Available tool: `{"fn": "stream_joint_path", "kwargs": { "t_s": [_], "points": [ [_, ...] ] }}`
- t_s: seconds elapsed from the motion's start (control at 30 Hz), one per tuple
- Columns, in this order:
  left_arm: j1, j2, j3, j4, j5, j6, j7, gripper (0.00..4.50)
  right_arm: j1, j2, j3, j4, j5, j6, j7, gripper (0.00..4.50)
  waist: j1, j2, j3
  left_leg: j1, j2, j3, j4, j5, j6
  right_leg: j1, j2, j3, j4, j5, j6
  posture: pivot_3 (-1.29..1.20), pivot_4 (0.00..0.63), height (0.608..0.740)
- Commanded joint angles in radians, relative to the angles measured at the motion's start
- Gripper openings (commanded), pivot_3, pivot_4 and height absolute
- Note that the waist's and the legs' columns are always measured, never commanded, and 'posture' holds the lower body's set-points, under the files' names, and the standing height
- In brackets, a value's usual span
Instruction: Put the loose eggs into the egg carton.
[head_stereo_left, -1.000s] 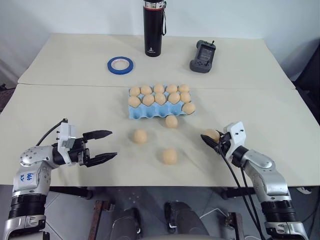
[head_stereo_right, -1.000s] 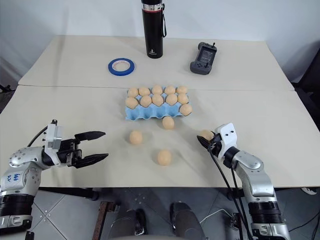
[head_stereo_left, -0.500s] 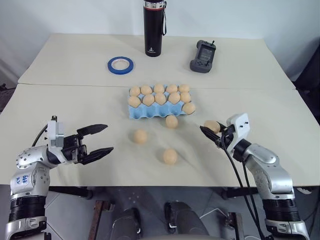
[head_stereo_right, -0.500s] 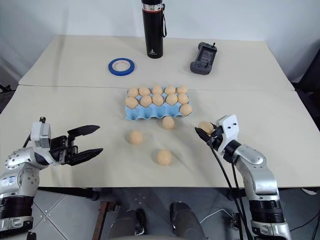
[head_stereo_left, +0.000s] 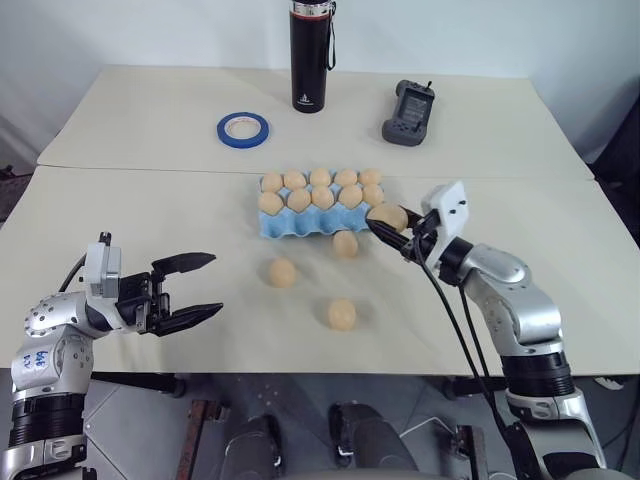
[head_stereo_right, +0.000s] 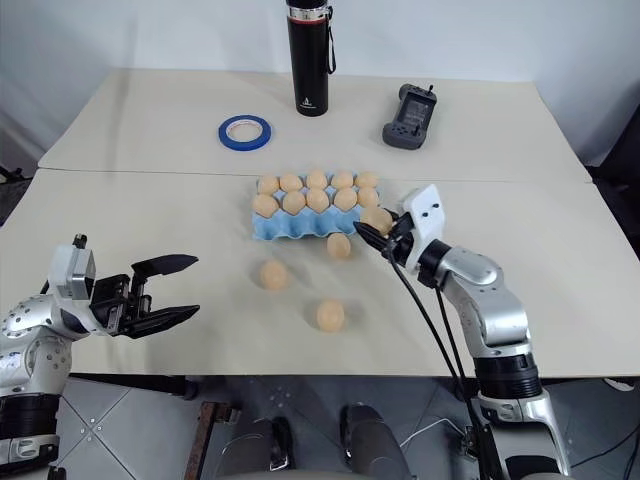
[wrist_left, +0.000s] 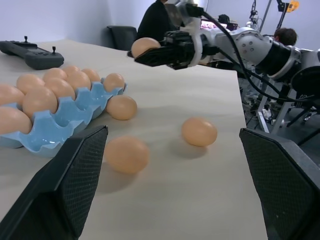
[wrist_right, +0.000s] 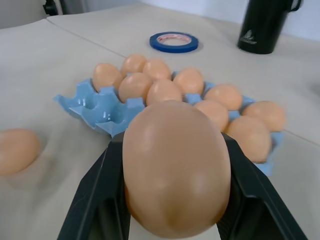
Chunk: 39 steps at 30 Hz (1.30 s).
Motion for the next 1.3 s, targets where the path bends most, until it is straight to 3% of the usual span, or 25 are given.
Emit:
{"fn": "stream_joint_path", "kwargs": {
  "t_s": [0.03, 0.53, 0.63, 0.83, 1.3],
  "points": [
    [-0.015, 0.001, 0.017, -0.015, -0.013, -0.017, 0.003, 4.5, -0.038, 0.023, 0.022, 0.039, -0.023, -0.049, 0.015, 1.63, -0.002, 0.0, 0.0, 0.0, 0.0, 0.0, 0.0, 0.0, 0.0, 0.0, 0.0, 0.0, 0.0, 0.0, 0.0, 0.0, 0.15, 0.74],
    [0.022, 0.0, 0.018, -0.035, -0.01, -0.023, 0.009, 4.5, -0.32, 0.183, 0.04, 0.529, -0.164, -0.289, -0.028, 1.63, -0.019, 0.0, 0.0, 0.0, 0.0, 0.0, 0.0, 0.0, 0.0, -0.001, 0.0, 0.0, 0.001, 0.0, 0.0, 0.0, 0.15, 0.74],
    [0.023, 0.0, 0.019, -0.034, -0.008, -0.027, 0.015, 4.5, -0.337, 0.186, 0.045, 0.564, -0.184, -0.302, -0.026, 2.58, -0.023, 0.0, 0.0, -0.001, 0.0, 0.0, 0.0, 0.0, 0.0, -0.001, 0.0, 0.0, 0.001, 0.0, 0.0, 0.0, 0.15, 0.74],
    [0.022, 0.001, 0.026, -0.034, -0.017, -0.023, 0.03, 4.5, -0.298, 0.157, 0.036, 0.483, -0.181, -0.267, -0.005, 4.49, -0.028, 0.001, 0.0, -0.001, 0.0, 0.0, 0.0, 0.0, 0.0, -0.001, 0.0, 0.0, 0.001, 0.0, 0.0, 0.0, 0.15, 0.74],
    [-0.013, -0.001, 0.008, 0.002, -0.005, -0.028, 0.022, 4.5, -0.115, 0.005, -0.027, 0.069, -0.066, -0.025, 0.055, 4.49, -0.024, 0.001, 0.0, -0.001, 0.001, 0.0, 0.0, 0.0, -0.001, -0.001, 0.0, -0.001, 0.001, 0.0, 0.0, 0.0, 0.15, 0.74]
  ]
}}
